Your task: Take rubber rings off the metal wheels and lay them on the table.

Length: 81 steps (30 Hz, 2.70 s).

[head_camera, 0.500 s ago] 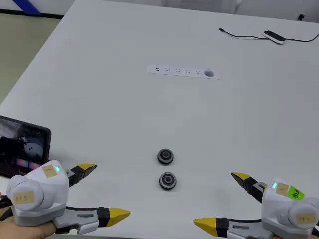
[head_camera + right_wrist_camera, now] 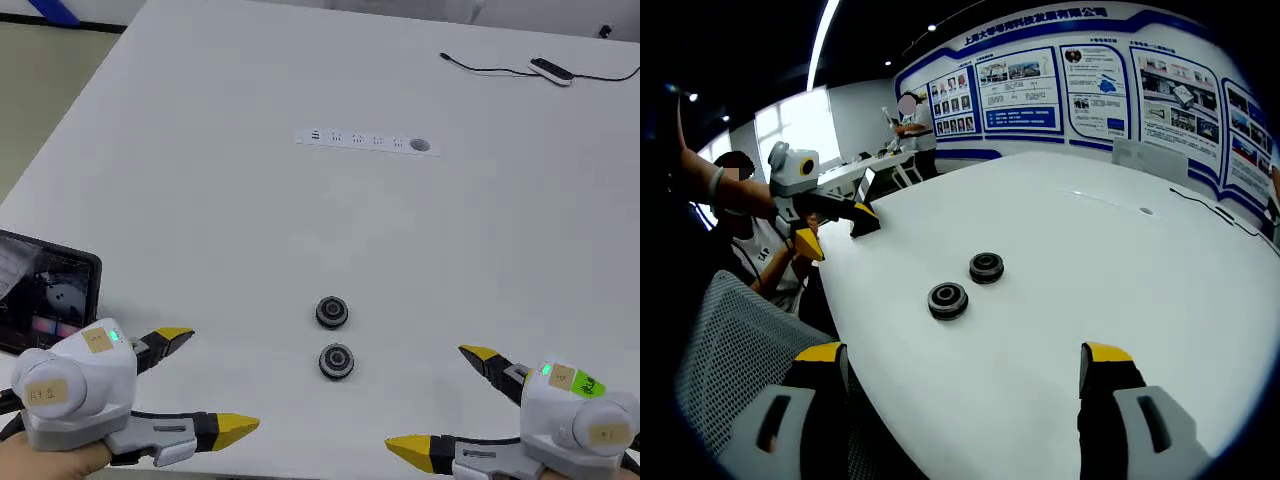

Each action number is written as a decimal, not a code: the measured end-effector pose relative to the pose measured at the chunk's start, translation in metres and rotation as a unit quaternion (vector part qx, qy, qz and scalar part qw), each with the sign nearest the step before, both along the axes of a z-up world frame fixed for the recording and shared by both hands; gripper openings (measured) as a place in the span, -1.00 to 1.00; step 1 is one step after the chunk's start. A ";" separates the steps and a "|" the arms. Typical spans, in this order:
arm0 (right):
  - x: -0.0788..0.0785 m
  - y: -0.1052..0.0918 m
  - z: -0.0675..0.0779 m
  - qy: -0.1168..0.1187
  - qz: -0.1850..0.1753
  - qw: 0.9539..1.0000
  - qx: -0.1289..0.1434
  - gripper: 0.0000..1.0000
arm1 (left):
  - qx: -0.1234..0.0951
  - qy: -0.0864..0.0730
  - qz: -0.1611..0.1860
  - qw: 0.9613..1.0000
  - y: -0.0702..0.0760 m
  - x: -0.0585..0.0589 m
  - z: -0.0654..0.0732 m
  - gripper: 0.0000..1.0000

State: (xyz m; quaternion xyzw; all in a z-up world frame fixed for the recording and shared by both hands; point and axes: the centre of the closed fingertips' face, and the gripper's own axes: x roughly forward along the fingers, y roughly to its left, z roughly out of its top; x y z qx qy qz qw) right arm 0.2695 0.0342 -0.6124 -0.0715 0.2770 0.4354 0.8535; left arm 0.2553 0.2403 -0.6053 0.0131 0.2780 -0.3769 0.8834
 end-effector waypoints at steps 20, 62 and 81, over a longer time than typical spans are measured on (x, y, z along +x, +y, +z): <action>0.005 0.024 -0.001 0.017 0.002 1.000 0.021 0.83 | 0.006 0.010 -0.026 1.000 -0.015 0.008 -0.005 0.52; 0.012 0.048 -0.014 0.138 -0.055 0.983 0.104 0.38 | 0.024 0.007 -0.115 0.993 -0.074 0.037 -0.003 0.01; 0.018 0.052 -0.016 0.194 -0.089 0.964 0.156 0.25 | 0.050 0.008 -0.172 0.984 -0.098 0.040 -0.013 -0.25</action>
